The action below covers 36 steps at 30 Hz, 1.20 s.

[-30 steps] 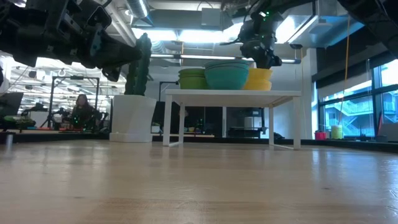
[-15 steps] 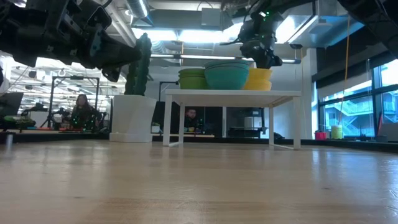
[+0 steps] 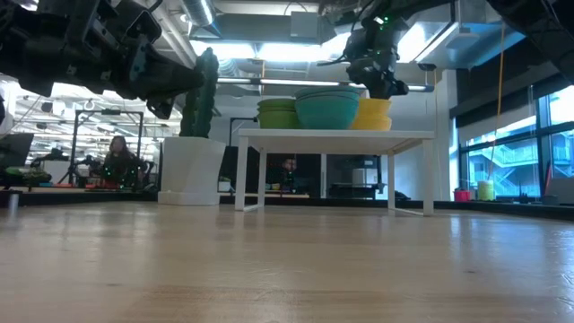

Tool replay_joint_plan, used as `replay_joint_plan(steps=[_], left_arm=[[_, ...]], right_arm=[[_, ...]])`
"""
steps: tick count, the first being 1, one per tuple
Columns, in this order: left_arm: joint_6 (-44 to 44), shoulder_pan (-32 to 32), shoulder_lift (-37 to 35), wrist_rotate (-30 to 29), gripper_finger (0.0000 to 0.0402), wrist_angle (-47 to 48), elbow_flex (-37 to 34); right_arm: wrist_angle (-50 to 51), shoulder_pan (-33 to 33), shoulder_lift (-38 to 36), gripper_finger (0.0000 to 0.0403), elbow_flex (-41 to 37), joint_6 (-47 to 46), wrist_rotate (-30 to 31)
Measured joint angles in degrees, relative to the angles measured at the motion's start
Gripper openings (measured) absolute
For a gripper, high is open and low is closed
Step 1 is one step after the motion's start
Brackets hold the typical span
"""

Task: Pick & Place Mini bowls
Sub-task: Stack the yellow bowl on the yellow bowls on the shelf

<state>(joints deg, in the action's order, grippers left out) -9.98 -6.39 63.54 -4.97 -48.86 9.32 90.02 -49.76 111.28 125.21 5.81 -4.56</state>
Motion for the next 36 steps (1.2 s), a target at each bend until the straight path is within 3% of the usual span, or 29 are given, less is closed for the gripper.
replay_joint_plan(steps=[12, 18, 26, 36], left_arm=[[-0.8, 0.0, 0.0, 0.0, 0.0007, 0.0, 0.0], [-0.8, 0.0, 0.0, -0.1, 0.0009, 0.0, 0.0], [-1.5, 0.0, 0.0, -0.1, 0.0007, 0.0, 0.0], [-1.5, 0.0, 0.0, -0.1, 0.0012, 0.0, 0.0]], right_arm=[[0.0, 0.0, 0.0, 0.0011, 0.0, -1.5, 0.5], [0.0, 0.8, 0.0, 0.0011, 0.0, -0.8, -2.9], [0.0, 0.8, 0.0, 0.0013, 0.0, 0.0, 0.4], [0.0, 1.0, 0.0, 0.0014, 0.0, 0.6, 0.4]])
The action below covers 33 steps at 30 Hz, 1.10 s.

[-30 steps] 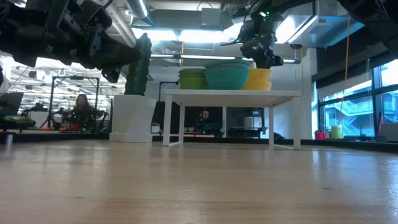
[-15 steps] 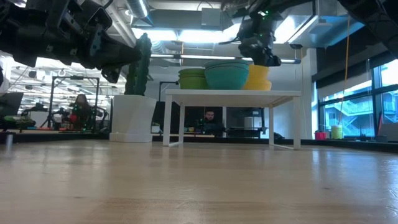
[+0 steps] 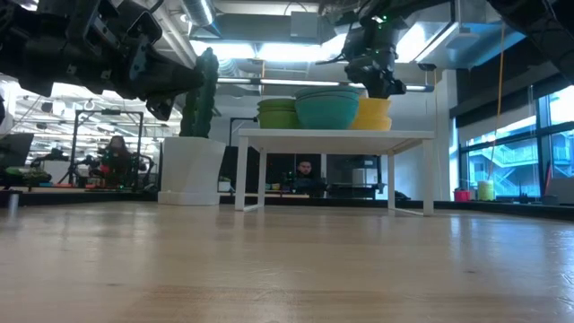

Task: Pick & Place Mini bowls
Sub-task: Stack the yellow bowl on the yellow bowls on the shelf, then return to Home Position

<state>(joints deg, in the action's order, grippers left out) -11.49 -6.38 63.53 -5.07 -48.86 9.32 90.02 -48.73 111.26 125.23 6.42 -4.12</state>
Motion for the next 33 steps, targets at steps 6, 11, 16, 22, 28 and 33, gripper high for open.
replay_joint_plan(steps=[6, 11, 16, 22, 28, 33], left_arm=[[-0.4, 0.0, 0.0, 0.0, 0.0012, 0.0, 0.0], [-0.9, 0.0, 0.0, 0.0, 0.0012, 0.0, 0.0], [-0.9, -0.8, 0.0, -0.4, 0.0011, 0.0, 0.0], [-0.8, -2.6, 0.0, -3.1, 0.0009, 0.0, 0.0], [-0.8, -3.4, 0.0, -4.4, 0.0012, 0.0, 0.0], [0.7, -4.2, 0.0, -4.5, 0.0008, 0.3, 0.0]], right_arm=[[0.0, 0.2, 0.0, 0.0014, 0.0, 1.4, 0.0], [0.0, 0.2, 0.0, 0.0029, 0.0, 2.5, 0.0], [0.0, 0.2, 0.0, 0.0072, 0.0, 2.6, 0.1], [0.0, 0.2, 0.0, 0.0114, 0.0, 1.3, 5.6], [0.0, 0.2, -0.6, 0.0124, 1.6, 2.0, 7.7], [-0.8, 0.5, -1.6, 0.0121, 7.5, 1.4, 7.1]])
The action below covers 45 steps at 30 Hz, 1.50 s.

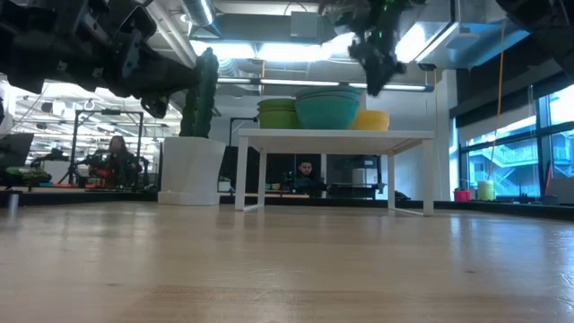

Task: Pick & Place Mini bowls
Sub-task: Return to Home Position

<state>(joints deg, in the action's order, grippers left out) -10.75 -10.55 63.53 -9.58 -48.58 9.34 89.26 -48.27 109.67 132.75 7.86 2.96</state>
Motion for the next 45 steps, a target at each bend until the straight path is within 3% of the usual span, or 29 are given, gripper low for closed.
replay_joint_plan(steps=[7, 13, 16, 19, 21, 24, 29, 33, 39, 42, 45], left_arm=[[4.3, -1.7, 0.0, -1.8, 0.0003, 2.7, -0.5], [3.6, -1.6, 0.0, -8.8, 0.0004, 7.1, -0.9], [3.2, -0.9, 0.0, -12.8, 0.0002, 7.2, -0.9], [3.6, -0.7, 0.0, -12.0, 0.0004, 7.3, -0.9], [3.9, -1.2, 0.0, -9.4, 0.0005, 7.3, -0.9], [4.8, -3.0, 0.0, -6.4, 0.0003, 7.8, -0.9], [7.1, -6.8, 0.0, -10.1, 0.0004, 8.2, -0.9], [7.5, -8.5, 0.0, -13.2, 0.0005, 8.2, -0.9], [10.5, -8.4, 0.0, -14.0, 0.0002, 7.8, -0.9], [12.8, -8.5, 0.0, -16.0, 0.0003, 4.7, -0.9], [16.1, -8.7, -0.3, -24.1, 0.0002, 0.4, -0.9]], right_arm=[[-15.1, 4.7, -9.9, 0.0120, 1.0, -0.2, -13.7], [-22.7, 16.3, -16.9, 0.0120, 1.1, 2.5, -25.1], [-19.7, 23.9, -17.2, 0.0120, 1.1, 2.7, -25.7], [-13.8, 32.6, -16.5, 0.0119, -1.6, 4.5, -23.7], [-17.5, 38.7, -17.8, 0.0117, -8.6, 5.5, -23.3], [-35.8, 45.8, -20.6, 0.0092, -21.5, 2.7, -22.7], [-48.7, 50.2, -28.0, 0.0011, -39.1, 4.0, -18.5], [-61.4, 50.5, -32.7, 0.0014, -55.3, 0.2, -20.4], [-90.5, 55.1, -36.9, 0.0004, -79.8, -1.0, -20.3], [-105.3, 60.1, -37.8, 0.0004, -90.0, 1.6, -14.1], [-113.6, 63.6, -40.9, 0.0003, -96.8, 3.5, -9.1]])
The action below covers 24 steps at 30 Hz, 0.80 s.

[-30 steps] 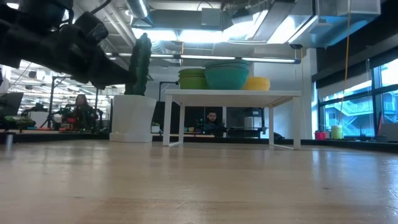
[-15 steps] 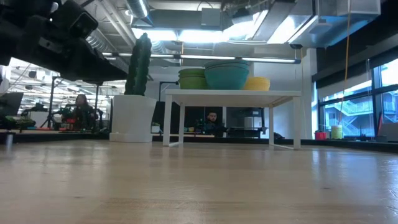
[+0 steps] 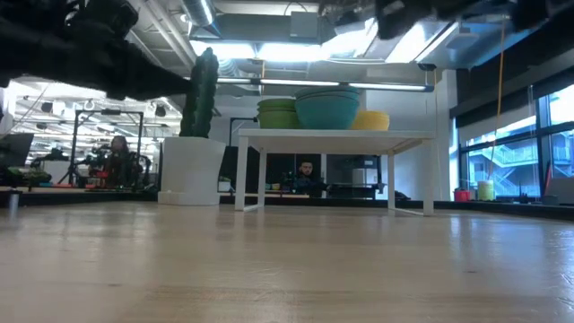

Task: Pick & Place Mini bowls
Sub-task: Return to Home Position

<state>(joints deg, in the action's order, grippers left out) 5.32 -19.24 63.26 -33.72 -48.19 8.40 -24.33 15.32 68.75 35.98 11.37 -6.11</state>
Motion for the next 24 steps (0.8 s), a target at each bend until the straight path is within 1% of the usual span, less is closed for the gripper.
replay_joint_plan(steps=[2, 3, 5, 7, 9, 11, 13, 14, 16, 18, 19, 20, 21, 23, 24], left_arm=[[2.6, -0.3, -0.7, -6.2, 0.0003, -0.9, 0.0], [4.1, -0.5, -1.5, -7.8, 0.0003, -0.9, 0.0], [8.6, -1.0, -3.5, -7.6, 0.0002, -0.9, 0.0], [13.8, -0.8, -5.4, -3.9, 0.0001, -1.0, 0.0], [17.6, 0.9, -7.1, -0.9, 0.0002, -0.9, 0.0], [18.7, 3.8, -8.9, 1.6, 0.0002, -0.8, 0.0], [16.5, 7.6, -10.8, 5.3, 0.0002, -0.8, 0.0], [14.9, 9.4, -11.7, 7.9, 0.0001, -0.3, -0.1], [12.7, 12.8, -13.9, 16.3, 0.0002, 0.2, -1.4], [11.8, 14.9, -15.6, 24.8, 0.0002, -1.3, -4.2], [11.2, 15.6, -16.6, 27.0, 0.0002, -2.7, -6.2], [10.2, 16.1, -17.6, 27.9, 0.0002, -3.7, -7.9], [9.1, 16.5, -18.4, 27.7, 0.0001, -2.8, -7.9], [7.8, 16.9, -20.7, 27.3, 0.0002, 0.8, -8.0], [7.7, 16.9, -20.9, 28.0, 0.0002, 0.4, -8.0]], right_arm=[[-2.3, 1.1, -2.5, 0.0003, -4.0, 0.5, 1.7], [-3.8, 1.3, -3.6, 0.0003, -6.1, 0.3, 2.4], [-8.6, 1.5, -6.0, 0.0004, -10.3, -0.4, 3.4], [-15.5, 1.5, -8.0, 0.0005, -14.6, 0.1, 3.1], [-21.8, 1.5, -9.2, 0.0005, -19.3, 0.7, 2.1], [-27.9, 1.1, -9.4, 0.0005, -23.7, 0.1, 2.1], [-33.6, 0.2, -9.7, 0.0005, -27.0, -1.2, 2.9], [-34.6, -0.2, -9.7, 0.0005, -28.2, -1.8, 4.2], [-34.1, -0.7, -9.7, 0.0005, -30.7, -2.3, 6.4], [-34.2, -0.8, -9.6, 0.0005, -32.7, -3.1, 6.5], [-35.8, -0.8, -9.6, 0.0005, -33.6, -4.1, 6.4], [-38.0, -0.8, -9.6, 0.0005, -34.5, -5.1, 6.4], [-39.8, -0.8, -9.6, 0.0005, -35.6, -6.0, 6.3], [-39.6, -0.8, -9.5, 0.0005, -35.7, -7.0, 6.1], [-39.7, -0.8, -9.5, 0.0004, -35.7, -7.0, 6.1]])
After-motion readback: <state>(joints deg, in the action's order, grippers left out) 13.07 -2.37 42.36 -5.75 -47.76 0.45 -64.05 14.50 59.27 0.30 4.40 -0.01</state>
